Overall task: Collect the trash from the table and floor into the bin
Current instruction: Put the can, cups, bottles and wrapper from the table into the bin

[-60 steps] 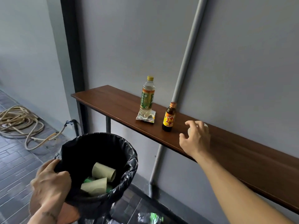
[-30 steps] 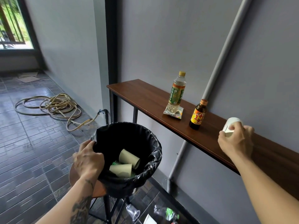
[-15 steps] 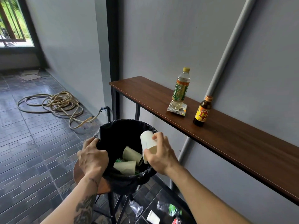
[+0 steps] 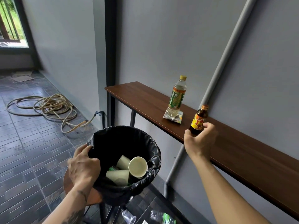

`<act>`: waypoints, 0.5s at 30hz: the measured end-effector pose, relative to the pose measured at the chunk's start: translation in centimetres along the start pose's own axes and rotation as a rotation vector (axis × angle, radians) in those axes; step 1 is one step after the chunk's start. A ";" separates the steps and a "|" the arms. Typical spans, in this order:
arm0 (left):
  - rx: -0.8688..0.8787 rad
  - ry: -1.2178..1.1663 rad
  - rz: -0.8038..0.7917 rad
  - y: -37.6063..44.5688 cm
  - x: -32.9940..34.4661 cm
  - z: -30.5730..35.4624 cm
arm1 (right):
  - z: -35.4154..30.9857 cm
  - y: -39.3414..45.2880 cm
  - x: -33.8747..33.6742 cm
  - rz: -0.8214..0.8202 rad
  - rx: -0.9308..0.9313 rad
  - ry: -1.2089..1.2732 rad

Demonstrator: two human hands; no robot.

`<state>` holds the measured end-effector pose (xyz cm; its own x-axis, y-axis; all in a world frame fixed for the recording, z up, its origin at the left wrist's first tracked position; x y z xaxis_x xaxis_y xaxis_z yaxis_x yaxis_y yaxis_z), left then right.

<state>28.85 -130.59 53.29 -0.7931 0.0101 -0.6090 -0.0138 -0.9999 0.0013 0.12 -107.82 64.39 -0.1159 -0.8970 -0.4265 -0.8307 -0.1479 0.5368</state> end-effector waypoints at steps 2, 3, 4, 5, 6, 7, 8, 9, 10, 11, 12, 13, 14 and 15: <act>0.002 -0.006 -0.004 0.1 0.3 -0.1 | 1.1 2.6 0.0 -0.002 0.122 -0.039; 0.003 -0.004 -0.006 0.1 0.4 -0.1 | 1.6 3.8 0.3 -0.028 0.186 -0.041; 0.002 0.003 -0.007 0.2 0.5 -0.1 | 2.2 4.9 0.6 -0.059 0.245 -0.031; 0.000 0.014 -0.008 0.2 0.6 -0.1 | 2.6 5.8 0.9 -0.092 0.291 -0.018; -0.001 0.022 -0.009 0.2 0.6 0.0 | 3.0 6.5 1.2 -0.127 0.321 0.001; 0.002 0.027 -0.010 0.2 0.7 0.0 | 3.3 7.0 1.4 -0.161 0.337 0.027; 0.006 0.031 -0.007 0.3 0.7 0.1 | 3.5 7.5 1.7 -0.190 0.337 0.049; 0.009 0.034 -0.002 0.3 0.7 0.2 | 3.6 7.8 1.9 -0.209 0.328 0.059; 0.010 0.035 0.005 0.2 0.7 0.3 | 3.8 8.0 2.1 -0.216 0.318 0.064; 0.012 0.033 0.013 0.1 0.7 0.4 | 4.1 8.2 2.2 -0.211 0.317 0.059; 0.015 0.026 0.020 0.0 0.7 0.5 | 4.4 8.5 2.3 -0.203 0.314 0.045; 0.019 0.018 0.026 -0.2 0.6 0.7 | 4.7 8.6 2.4 -0.206 0.312 0.024; 0.023 0.013 0.030 -0.4 0.5 0.9 | 5.0 8.7 2.5 -0.219 0.305 0.002; 0.024 0.014 0.030 -0.6 0.4 1.0 | 5.3 8.8 2.7 -0.230 0.303 -0.014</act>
<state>27.88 -129.99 53.83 -0.7848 -0.0200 -0.6194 -0.0052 -0.9992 0.0390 -10.39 -109.33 64.14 0.0869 -0.8483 -0.5223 -0.9589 -0.2135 0.1872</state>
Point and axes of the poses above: each hand's wrist, its own y-axis towards the middle knuckle, its own x-axis out of the palm, z = x × y, the point moved 4 cm from there along y, towards the middle knuckle, and after that the axes turned 7 degrees about -x, right-handed, at the moved point
